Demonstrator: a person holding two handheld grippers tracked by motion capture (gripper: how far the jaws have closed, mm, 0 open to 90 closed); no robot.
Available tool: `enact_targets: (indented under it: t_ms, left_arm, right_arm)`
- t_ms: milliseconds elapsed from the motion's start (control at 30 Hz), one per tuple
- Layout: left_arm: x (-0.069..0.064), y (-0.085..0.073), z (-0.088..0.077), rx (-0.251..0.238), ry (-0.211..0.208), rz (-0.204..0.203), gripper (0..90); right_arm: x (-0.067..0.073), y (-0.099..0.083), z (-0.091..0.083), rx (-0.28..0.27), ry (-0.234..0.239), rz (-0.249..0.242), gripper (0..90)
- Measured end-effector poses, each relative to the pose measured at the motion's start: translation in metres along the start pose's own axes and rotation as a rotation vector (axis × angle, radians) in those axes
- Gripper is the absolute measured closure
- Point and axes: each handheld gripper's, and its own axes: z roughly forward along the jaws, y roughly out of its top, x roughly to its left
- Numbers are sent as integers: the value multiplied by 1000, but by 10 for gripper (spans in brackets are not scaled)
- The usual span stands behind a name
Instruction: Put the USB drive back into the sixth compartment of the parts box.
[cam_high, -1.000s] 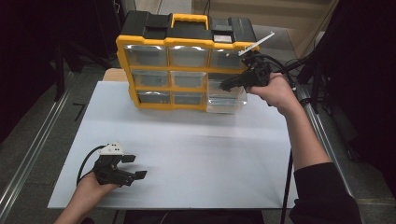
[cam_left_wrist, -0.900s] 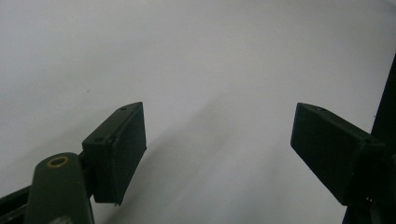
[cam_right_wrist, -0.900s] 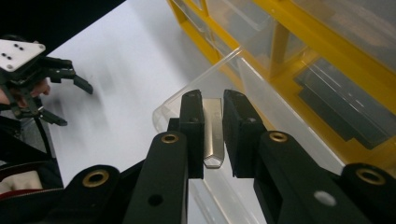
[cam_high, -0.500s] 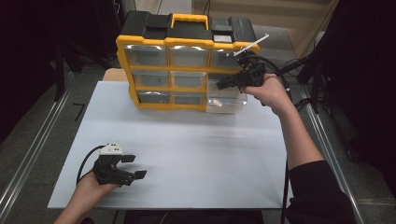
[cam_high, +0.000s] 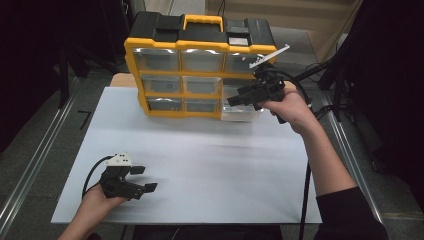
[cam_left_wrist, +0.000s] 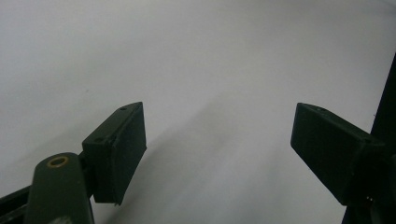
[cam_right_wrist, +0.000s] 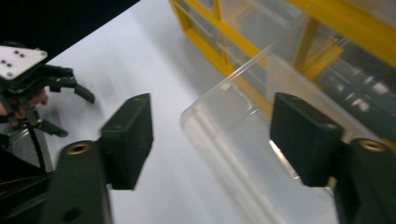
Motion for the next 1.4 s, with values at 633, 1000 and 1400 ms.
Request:
enact_targets:
  t_ms: [633, 1000, 1400]
  left_arm:
    - [0, 0, 0, 3, 0, -1, 192]
    - [0, 0, 0, 4, 1, 0, 192]
    - [-2, 1, 0, -4, -5, 5, 192]
  right_arm:
    - [34, -36, 11, 1, -3, -38, 272]
    - [39, -59, 21, 1, 18, -52, 272]
    - [39, -88, 43, -16, 38, -62, 270]
